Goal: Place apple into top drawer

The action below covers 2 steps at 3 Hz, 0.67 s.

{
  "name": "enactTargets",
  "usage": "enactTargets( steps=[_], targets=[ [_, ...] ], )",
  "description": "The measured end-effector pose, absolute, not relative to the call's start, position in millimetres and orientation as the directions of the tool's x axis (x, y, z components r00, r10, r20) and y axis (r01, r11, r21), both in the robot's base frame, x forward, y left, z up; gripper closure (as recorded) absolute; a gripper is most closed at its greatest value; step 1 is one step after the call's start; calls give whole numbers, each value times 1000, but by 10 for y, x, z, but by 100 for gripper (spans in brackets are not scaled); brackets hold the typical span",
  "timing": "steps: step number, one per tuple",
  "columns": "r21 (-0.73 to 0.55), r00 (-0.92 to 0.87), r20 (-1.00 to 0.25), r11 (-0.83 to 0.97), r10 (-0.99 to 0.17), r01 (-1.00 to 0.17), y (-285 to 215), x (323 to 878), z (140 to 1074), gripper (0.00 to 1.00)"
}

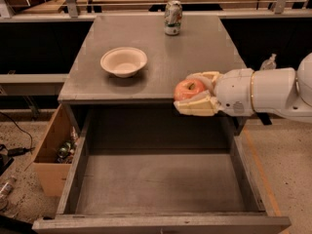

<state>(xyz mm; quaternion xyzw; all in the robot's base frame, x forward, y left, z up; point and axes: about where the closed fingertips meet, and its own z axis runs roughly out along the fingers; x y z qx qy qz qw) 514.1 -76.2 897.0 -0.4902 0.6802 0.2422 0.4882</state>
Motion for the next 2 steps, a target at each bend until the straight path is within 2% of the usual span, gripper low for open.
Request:
enactTargets(
  steps=[1,2],
  targets=[
    [-34,-183,-876,434,-447,-900,-1085,4900,8370,100],
    [46,-260,-877,466,-405,-883,-1339,4766,7856,100]
  ],
)
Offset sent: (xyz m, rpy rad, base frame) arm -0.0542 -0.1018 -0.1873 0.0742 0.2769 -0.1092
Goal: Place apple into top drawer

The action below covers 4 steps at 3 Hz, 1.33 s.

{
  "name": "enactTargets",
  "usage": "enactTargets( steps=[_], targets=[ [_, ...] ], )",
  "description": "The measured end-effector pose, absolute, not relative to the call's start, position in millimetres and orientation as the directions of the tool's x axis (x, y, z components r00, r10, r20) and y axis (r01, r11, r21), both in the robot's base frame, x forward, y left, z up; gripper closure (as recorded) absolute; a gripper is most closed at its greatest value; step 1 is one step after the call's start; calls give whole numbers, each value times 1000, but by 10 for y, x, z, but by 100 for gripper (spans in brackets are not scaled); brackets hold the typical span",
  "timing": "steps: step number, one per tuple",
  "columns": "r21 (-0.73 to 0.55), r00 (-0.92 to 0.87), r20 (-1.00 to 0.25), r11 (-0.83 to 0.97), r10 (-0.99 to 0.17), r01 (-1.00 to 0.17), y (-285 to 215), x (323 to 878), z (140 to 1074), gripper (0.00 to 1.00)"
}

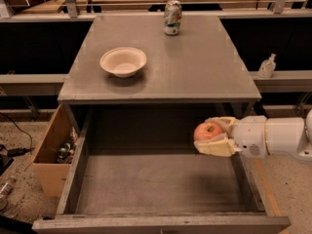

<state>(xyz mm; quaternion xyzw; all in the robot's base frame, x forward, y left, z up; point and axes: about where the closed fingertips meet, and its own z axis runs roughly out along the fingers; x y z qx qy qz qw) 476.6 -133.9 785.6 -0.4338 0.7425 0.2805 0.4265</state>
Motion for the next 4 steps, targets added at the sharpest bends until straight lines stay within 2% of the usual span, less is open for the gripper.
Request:
enactTargets(
  steps=[1,2,4],
  targets=[
    [96,-286,-893,473,-348,-876,-1477,4717,7286,100],
    [94,-272,-916,500,-296,-861,-1518,4779,6960,100],
    [90,-266,-912,481,-313,-872,-1389,4855,6847,100]
  ],
)
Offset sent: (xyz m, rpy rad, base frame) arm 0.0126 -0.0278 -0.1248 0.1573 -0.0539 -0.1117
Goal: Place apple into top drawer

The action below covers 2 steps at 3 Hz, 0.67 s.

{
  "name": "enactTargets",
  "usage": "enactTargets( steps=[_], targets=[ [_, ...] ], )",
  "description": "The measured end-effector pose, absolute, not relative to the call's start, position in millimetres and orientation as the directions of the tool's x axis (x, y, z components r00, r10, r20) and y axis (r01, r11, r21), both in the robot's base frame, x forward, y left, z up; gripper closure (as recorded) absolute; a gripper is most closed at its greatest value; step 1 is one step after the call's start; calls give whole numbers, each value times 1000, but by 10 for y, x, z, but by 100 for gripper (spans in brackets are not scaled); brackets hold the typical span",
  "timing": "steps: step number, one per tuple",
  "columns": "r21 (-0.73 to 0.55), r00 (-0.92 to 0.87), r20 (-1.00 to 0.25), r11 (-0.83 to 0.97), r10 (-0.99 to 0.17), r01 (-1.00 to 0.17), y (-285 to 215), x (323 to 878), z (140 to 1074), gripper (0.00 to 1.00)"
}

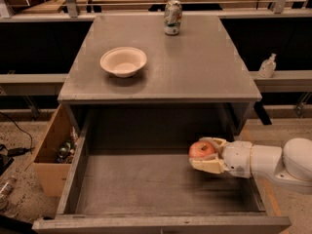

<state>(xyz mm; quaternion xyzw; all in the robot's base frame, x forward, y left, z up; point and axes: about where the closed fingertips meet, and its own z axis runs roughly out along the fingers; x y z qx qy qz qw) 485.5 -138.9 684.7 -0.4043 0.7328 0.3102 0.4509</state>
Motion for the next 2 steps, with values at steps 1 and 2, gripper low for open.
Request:
enactTargets(
  steps=[1,2],
  targets=[
    [94,-258,-900,422,-351,-902,-1048,4875,6593,100],
    [82,-234,-887,365,-397,-928,-734,4872,6399,100]
  ],
)
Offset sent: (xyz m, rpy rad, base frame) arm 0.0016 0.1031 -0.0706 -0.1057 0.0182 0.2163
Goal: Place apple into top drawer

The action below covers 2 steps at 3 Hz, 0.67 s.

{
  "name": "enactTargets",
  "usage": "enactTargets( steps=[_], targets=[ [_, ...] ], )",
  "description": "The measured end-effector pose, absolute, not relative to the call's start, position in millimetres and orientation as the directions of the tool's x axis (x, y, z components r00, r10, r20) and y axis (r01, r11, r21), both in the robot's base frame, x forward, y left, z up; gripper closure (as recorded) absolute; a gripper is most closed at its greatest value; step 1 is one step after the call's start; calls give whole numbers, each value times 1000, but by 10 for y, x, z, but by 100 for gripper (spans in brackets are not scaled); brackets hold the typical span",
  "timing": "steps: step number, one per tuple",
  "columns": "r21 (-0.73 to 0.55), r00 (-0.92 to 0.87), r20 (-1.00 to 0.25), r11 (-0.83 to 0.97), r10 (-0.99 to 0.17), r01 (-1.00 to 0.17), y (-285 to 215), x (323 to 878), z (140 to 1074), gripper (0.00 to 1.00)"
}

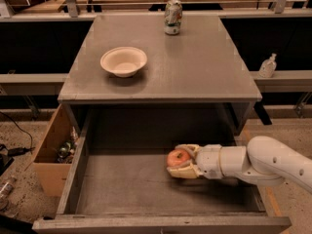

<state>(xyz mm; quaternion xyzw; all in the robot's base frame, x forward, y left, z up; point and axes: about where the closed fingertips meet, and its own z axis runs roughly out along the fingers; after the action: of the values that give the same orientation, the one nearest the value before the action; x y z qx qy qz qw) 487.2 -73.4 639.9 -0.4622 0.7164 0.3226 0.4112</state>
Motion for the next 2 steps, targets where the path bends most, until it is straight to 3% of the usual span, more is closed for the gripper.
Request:
enactTargets(
  steps=[1,2],
  targets=[
    [83,-233,-888,362,-396,-929,-717,4872,6407,83],
    [83,-232,-888,358,-396,-930,-698,4869,6405,58]
  ],
)
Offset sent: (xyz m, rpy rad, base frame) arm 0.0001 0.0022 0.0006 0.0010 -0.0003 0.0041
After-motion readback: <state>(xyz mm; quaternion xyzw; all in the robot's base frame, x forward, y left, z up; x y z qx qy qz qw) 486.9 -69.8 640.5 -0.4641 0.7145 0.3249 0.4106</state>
